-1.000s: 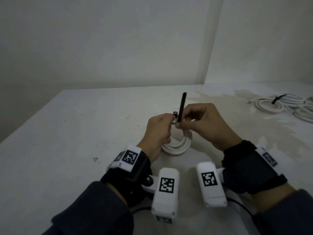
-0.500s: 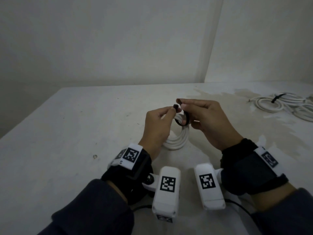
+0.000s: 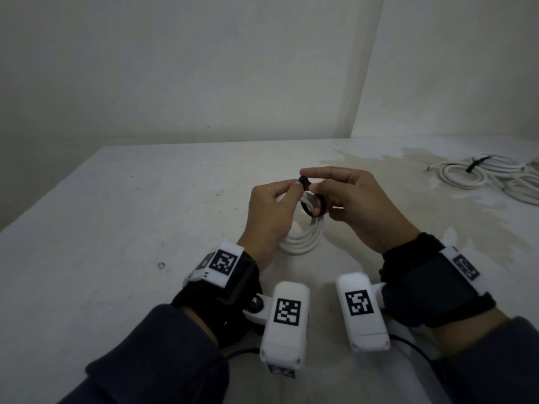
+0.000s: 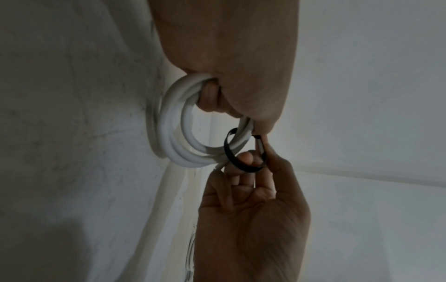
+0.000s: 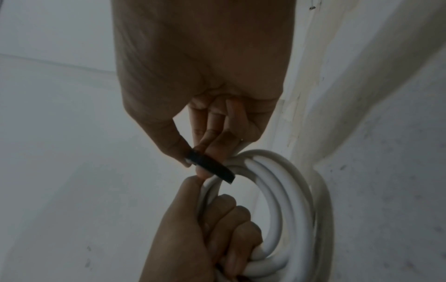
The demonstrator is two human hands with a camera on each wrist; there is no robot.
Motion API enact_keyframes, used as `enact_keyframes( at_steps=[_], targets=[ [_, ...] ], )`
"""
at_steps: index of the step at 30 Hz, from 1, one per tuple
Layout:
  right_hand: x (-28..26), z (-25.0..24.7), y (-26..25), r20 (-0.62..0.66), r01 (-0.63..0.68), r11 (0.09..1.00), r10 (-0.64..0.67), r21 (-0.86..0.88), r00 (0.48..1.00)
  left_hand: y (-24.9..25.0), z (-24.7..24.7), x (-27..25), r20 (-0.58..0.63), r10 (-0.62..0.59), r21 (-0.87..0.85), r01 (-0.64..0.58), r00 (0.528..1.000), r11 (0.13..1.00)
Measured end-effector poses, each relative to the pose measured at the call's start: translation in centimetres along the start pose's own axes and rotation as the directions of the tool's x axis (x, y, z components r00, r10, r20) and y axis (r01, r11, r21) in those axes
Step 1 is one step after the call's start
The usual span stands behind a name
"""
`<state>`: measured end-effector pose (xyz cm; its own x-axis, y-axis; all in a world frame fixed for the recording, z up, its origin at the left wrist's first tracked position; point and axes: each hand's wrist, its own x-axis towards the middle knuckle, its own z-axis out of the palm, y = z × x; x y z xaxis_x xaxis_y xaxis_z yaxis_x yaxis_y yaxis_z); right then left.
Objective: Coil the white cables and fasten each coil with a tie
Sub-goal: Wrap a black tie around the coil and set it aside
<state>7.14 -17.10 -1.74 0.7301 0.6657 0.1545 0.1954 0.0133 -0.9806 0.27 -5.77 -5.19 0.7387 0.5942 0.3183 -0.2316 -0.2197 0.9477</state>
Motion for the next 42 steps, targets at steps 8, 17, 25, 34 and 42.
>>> enact_keyframes(
  at_steps=[8,17,25,34,42],
  targets=[
    [0.1,0.0,-0.1,-0.007,-0.007,1.0,0.007,-0.022,1.0,-0.6,-0.1,0.4,0.013,0.051,0.057,-0.051,0.999,0.997],
    [-0.1,-0.3,-0.5,-0.009,-0.009,1.0,0.009,0.007,1.0,-0.5,0.0,0.1,0.079,0.123,0.11,-0.131,0.989,0.985],
    [0.1,-0.4,0.0,-0.112,0.077,0.996,-0.08,-0.036,0.99,-0.3,0.1,0.1,0.13,0.205,0.139,-0.223,0.97,0.965],
    [-0.1,-1.1,-0.2,-0.167,-0.127,0.991,0.119,-0.037,0.979,0.9,0.3,-0.7,0.195,0.086,0.032,-0.094,0.977,0.995],
    [0.2,-2.0,0.0,-0.41,-0.099,0.903,0.285,0.418,0.866,1.4,1.2,-1.2,0.325,-0.182,-0.075,0.217,0.928,0.973]
  ],
)
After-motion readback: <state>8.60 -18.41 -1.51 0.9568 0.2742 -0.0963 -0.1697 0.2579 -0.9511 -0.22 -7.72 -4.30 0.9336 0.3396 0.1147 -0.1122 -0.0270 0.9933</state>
